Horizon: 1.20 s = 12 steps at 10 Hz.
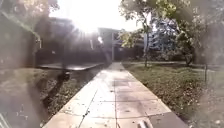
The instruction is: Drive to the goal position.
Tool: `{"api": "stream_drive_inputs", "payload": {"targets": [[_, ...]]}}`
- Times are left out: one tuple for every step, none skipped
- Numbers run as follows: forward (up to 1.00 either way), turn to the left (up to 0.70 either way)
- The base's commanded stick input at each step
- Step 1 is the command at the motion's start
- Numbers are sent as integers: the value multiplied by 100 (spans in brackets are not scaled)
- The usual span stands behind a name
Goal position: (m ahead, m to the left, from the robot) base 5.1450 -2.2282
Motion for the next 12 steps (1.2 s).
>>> {"api": "stream_drive_inputs", "payload": {"targets": [[50, 0], [50, 0], [50, 0], [50, 0], [50, 0], [50, 0], [50, 0], [50, 0], [50, 0], [50, 0], [50, 0], [50, 0]]}}
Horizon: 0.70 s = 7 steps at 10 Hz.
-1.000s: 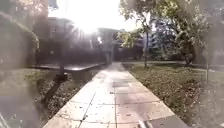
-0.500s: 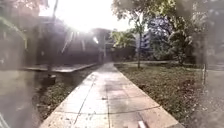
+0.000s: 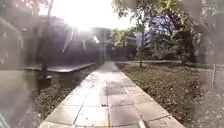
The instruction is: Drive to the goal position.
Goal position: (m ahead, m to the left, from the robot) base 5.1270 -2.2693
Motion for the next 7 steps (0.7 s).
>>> {"api": "stream_drive_inputs", "payload": {"targets": [[50, 0], [50, 0], [50, 0], [50, 0], [50, 0], [50, 0], [50, 0]]}}
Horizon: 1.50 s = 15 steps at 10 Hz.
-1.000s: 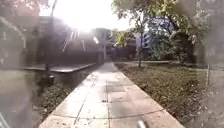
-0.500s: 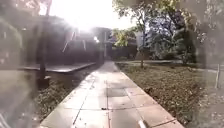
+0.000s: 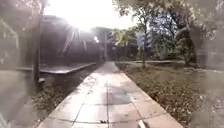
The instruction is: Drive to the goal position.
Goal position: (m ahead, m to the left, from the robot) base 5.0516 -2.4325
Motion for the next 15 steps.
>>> {"api": "stream_drive_inputs", "payload": {"targets": [[50, 0], [50, 0], [50, 0], [50, 0], [50, 0], [50, 0], [50, 0], [50, 0], [50, 0], [50, 0], [50, 0], [50, 0], [50, 0], [50, 0], [50, 0]]}}
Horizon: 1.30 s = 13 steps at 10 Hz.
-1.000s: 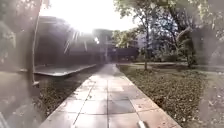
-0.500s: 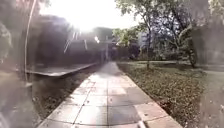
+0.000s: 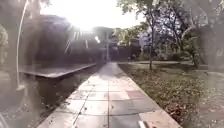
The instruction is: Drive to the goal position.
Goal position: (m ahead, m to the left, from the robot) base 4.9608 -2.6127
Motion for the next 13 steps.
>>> {"api": "stream_drive_inputs", "payload": {"targets": [[50, 0], [50, 0], [50, 0], [50, 0], [50, 0], [50, 0], [50, 0], [50, 0], [50, 0], [50, 0], [50, 0], [50, 0], [50, 0]]}}
